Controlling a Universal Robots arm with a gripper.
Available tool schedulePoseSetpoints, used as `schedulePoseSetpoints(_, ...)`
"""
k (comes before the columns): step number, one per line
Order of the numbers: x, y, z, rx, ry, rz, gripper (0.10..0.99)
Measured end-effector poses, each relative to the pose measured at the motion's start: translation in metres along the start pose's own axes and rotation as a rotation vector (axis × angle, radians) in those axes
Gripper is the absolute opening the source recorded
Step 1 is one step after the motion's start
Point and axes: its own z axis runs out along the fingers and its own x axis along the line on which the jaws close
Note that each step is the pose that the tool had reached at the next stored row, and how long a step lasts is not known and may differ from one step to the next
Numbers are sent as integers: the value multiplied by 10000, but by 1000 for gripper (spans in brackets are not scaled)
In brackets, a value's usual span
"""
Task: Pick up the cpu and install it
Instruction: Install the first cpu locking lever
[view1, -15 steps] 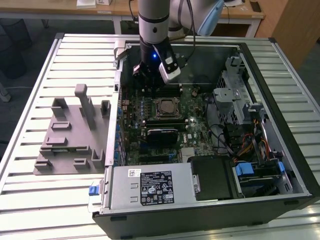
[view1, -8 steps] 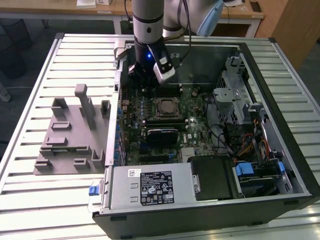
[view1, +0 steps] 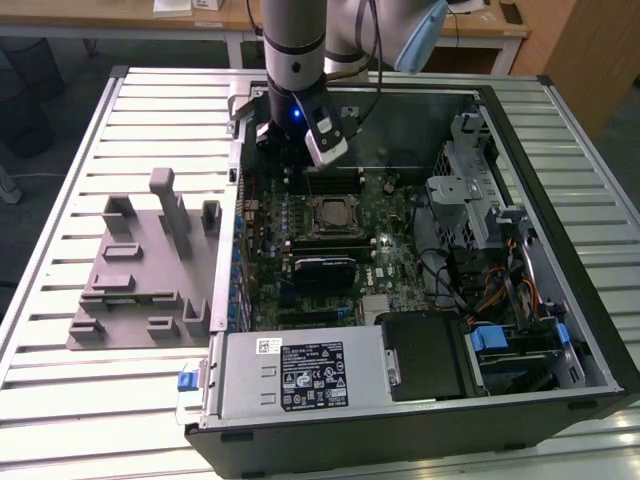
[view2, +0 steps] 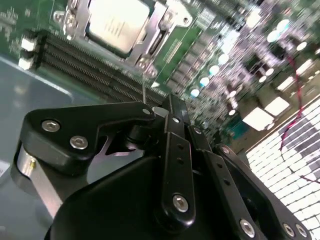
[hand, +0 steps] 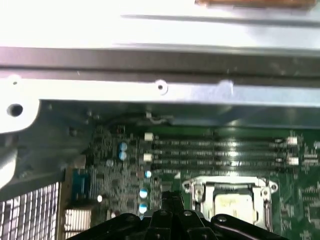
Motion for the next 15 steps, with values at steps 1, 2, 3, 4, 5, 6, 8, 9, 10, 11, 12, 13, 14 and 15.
schedulePoseSetpoints(1,0,0,0,-28,0,1,106)
schedulePoseSetpoints(2,0,1,0,-30,0,1,106)
schedulePoseSetpoints(3,0,0,0,-30,0,2,106)
schedulePoseSetpoints(4,0,0,0,-30,0,2,106)
schedulePoseSetpoints(5,0,0,-1,-42,1,2,106)
schedulePoseSetpoints(6,-2,-1,-1,-85,1,1,106)
schedulePoseSetpoints(8,-12,0,0,-226,-3,5,106)
schedulePoseSetpoints(9,-18,0,0,-284,-3,5,106)
schedulePoseSetpoints(10,-26,0,0,-300,-3,6,106)
schedulePoseSetpoints(11,-39,0,1,-303,-4,6,106)
schedulePoseSetpoints(12,-61,0,1,-304,-4,6,106)
schedulePoseSetpoints(13,-92,-1,2,-303,-3,7,106)
schedulePoseSetpoints(14,-133,-2,3,-303,-2,7,106)
schedulePoseSetpoints(15,-176,-2,4,-303,-2,7,106)
